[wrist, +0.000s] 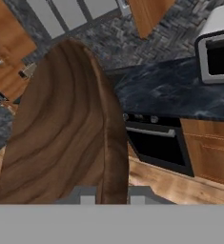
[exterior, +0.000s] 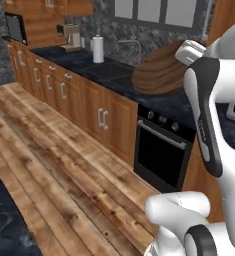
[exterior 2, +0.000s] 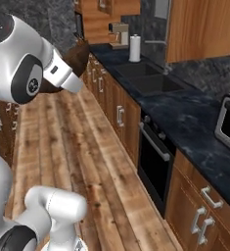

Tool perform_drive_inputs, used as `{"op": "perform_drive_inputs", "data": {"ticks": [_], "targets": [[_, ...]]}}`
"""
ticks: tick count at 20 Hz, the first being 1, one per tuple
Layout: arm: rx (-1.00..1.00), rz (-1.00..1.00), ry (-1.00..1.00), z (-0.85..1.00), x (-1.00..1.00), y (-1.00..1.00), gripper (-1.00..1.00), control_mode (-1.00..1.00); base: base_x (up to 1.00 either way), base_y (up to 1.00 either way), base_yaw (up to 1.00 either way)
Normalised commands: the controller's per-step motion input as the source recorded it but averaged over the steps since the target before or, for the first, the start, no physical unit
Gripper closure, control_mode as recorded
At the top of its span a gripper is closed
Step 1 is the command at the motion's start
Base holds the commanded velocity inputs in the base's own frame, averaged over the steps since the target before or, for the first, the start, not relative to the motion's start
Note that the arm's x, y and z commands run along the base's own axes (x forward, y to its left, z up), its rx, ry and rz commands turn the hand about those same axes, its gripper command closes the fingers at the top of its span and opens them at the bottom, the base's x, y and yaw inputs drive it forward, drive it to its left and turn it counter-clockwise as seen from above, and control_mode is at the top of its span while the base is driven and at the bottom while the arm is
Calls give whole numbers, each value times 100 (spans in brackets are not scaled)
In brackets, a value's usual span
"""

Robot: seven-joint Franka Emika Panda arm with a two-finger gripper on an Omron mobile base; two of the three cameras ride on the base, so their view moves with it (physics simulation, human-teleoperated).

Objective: Pick up the bowls from the cabinet and place each bowl in front of a stool on the dining counter.

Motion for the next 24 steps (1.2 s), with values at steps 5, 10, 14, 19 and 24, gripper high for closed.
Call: {"op": "perform_drive_inputs", "data": {"ticks": [5, 10, 14, 19, 24], "targets": [[0, 0, 0, 0, 0, 0, 100, 100, -94, 0, 34], [0, 0, 0, 0, 0, 0, 100, 100, -91, 4, 29], [0, 0, 0, 0, 0, 0, 100, 100, -71, 11, 25], [0, 0, 0, 0, 0, 0, 100, 100, -58, 16, 23], [0, 0, 0, 0, 0, 0, 100, 100, -62, 13, 27]]}}
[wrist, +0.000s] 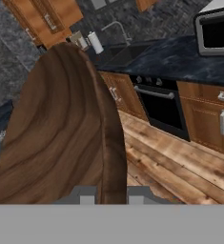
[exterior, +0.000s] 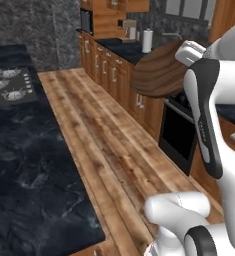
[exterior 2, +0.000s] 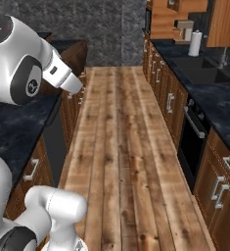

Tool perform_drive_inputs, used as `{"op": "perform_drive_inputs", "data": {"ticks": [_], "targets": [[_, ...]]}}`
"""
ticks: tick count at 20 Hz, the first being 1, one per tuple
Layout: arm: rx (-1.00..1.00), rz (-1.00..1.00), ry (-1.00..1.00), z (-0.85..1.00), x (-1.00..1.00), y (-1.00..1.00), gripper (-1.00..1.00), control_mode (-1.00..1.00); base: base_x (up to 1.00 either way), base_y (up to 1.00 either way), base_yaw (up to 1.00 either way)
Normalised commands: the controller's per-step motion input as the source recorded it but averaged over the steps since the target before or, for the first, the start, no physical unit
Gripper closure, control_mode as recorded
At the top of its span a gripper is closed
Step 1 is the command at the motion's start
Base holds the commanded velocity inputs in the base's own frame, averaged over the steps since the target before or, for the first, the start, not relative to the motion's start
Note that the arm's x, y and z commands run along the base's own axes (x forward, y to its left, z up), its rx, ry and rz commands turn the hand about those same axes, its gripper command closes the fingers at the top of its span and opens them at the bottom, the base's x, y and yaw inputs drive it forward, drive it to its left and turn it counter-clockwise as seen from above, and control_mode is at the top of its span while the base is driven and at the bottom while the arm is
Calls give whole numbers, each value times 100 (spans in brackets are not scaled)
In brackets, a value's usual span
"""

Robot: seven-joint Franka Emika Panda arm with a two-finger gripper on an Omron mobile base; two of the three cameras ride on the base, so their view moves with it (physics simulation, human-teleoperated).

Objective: Pick up the bowls from the cabinet and place each bowl in front of a stool on the dining counter.

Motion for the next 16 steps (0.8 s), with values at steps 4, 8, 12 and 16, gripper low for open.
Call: {"op": "perform_drive_inputs", "data": {"ticks": [4, 8, 12, 16], "targets": [[0, 0, 0, 0, 0, 0, 100, 100, -77, 13, 29], [0, 0, 0, 0, 0, 0, 100, 100, -84, 19, 27], [0, 0, 0, 0, 0, 0, 100, 100, -71, 26, 25], [0, 0, 0, 0, 0, 0, 100, 100, -20, 44, 17]]}}
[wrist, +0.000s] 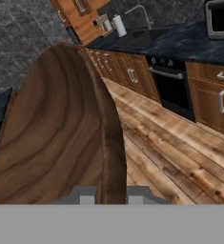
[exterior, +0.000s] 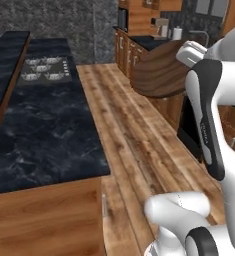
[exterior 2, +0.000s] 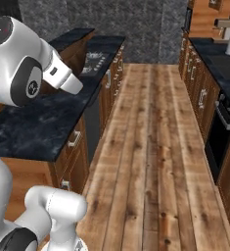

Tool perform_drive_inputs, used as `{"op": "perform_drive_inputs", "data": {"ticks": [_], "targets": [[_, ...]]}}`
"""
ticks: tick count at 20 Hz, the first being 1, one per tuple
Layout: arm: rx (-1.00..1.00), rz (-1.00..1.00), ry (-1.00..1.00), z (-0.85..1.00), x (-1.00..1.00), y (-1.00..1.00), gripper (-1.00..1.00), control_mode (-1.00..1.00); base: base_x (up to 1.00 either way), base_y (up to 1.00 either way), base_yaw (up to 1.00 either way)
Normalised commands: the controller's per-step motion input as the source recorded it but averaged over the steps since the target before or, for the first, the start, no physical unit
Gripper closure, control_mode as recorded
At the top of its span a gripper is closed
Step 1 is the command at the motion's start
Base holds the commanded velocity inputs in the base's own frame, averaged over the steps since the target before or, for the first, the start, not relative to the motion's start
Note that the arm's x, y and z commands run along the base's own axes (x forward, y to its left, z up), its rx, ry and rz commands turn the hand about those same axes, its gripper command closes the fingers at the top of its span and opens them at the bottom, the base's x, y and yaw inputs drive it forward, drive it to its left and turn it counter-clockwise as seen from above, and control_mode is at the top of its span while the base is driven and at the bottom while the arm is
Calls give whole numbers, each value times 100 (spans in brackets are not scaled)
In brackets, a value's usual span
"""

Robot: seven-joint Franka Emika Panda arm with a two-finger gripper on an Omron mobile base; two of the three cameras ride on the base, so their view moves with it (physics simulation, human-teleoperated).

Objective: Pick up the bowls from the cabinet and place each bowl in front of a stool on the dining counter.

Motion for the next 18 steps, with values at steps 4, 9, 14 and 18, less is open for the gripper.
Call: {"op": "perform_drive_inputs", "data": {"ticks": [4, 9, 14, 18], "targets": [[0, 0, 0, 0, 0, 0, 100, 100, -1, 62, 12], [0, 0, 0, 0, 0, 0, 100, 100, -7, 85, 9], [0, 0, 0, 0, 0, 0, 100, 100, -25, 88, 8], [0, 0, 0, 0, 0, 0, 100, 100, -20, 89, 8]]}}
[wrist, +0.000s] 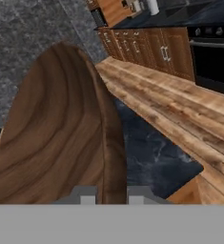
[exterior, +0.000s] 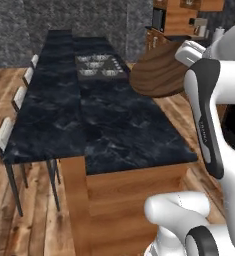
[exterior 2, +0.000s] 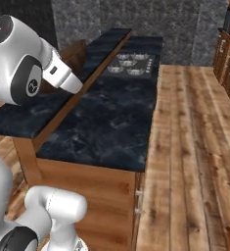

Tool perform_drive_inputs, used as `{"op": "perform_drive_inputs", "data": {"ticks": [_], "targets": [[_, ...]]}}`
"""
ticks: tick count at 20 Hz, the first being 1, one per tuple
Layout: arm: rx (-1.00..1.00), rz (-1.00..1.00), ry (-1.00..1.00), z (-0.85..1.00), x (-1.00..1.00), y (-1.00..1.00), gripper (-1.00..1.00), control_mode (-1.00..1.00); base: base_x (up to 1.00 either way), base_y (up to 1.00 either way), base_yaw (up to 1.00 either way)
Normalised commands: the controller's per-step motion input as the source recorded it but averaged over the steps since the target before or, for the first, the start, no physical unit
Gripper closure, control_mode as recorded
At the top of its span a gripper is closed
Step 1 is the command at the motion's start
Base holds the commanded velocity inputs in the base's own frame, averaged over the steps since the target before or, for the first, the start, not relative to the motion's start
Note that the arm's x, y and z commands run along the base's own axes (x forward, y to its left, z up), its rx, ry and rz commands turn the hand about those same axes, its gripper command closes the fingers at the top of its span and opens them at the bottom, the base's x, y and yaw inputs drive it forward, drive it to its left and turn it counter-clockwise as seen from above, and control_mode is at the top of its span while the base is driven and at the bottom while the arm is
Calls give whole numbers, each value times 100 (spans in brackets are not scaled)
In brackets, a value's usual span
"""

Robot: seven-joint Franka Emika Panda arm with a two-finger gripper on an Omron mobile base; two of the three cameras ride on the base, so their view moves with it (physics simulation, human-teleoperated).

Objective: Pick up the bowls from the cabinet and place each bowl in front of a stool on the dining counter.

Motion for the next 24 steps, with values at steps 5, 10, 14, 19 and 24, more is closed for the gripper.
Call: {"op": "perform_drive_inputs", "data": {"ticks": [5, 10, 14, 19, 24], "targets": [[0, 0, 0, 0, 0, 0, 100, 100, -9, 97, 5], [0, 0, 0, 0, 0, 0, 100, 100, 0, 100, 0], [0, 0, 0, 0, 0, 0, 100, 100, 0, 100, 0], [0, 0, 0, 0, 0, 0, 100, 100, 0, 100, -15], [0, 0, 0, 0, 0, 0, 100, 100, 5, 100, -33]]}}
